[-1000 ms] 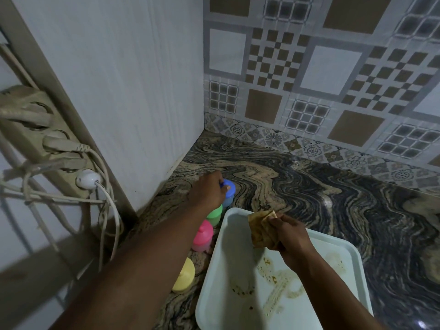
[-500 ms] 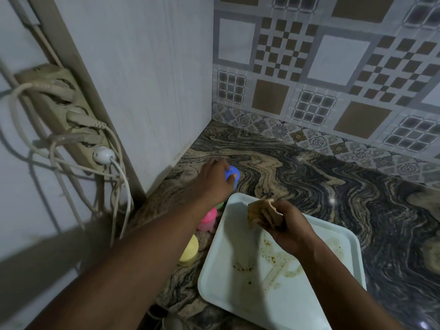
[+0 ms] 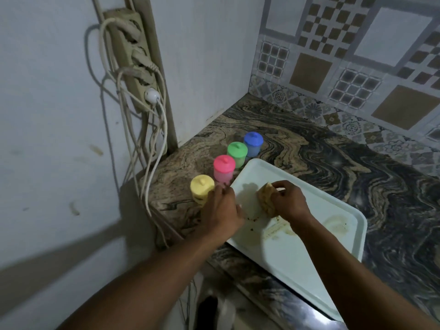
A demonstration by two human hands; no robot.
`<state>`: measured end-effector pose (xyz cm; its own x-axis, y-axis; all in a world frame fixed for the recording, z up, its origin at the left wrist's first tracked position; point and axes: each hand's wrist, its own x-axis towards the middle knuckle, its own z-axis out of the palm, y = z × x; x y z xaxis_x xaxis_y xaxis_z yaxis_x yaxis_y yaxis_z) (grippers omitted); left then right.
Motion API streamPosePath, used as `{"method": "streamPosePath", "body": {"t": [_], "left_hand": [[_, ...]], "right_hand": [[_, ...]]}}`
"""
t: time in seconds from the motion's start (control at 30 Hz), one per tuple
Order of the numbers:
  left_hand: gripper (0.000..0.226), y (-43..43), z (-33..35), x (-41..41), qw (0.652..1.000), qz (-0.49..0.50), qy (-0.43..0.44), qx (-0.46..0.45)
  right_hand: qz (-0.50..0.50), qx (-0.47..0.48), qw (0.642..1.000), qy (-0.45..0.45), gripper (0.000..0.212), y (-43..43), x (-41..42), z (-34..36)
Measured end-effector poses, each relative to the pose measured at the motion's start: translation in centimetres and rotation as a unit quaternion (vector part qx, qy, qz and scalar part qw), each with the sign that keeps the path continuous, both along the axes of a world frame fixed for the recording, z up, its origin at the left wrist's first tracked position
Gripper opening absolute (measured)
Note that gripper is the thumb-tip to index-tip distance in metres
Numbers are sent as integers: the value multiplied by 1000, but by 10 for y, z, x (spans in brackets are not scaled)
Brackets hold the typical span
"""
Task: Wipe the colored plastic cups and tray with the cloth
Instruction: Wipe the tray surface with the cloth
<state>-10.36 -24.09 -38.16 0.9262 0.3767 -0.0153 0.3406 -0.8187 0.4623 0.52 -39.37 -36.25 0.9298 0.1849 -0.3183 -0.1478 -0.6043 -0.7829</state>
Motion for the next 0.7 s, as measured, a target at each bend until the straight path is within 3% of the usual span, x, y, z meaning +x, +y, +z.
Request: {"method": "streamPosePath", "body": {"t": [0.1,0.17,0.27,0.37,0.5,0.6,0.7], "left_hand": [[46,-12,-8,-26,993,71,94,18],[46,-14,-10,-31,990,86,108,21],[42,-8,-17,-31,991,115,72,-8],[38,4,-27,-27,989,132,20,-63],[19,1,-49,-30,987,135,-84,-30],[8,-8,-67,-34,974,145,-175,-9],[12,-10,-74,-32,967,155,-200,-7]], "right_hand": [[47,-34,995,-81,26,3,2,-2],[85,-70,987,-121,31,8,7,-8],[190,-173,951,-169,36,12,-1,-28],[281,-239,893,-257,41,7,-28,-47],[410,-204,829,-320,40,-25,-66,-51],[425,-169,847,-270,27,-43,-50,-36],[270,-161,906,-284,35,-23,-2,-31]]}}
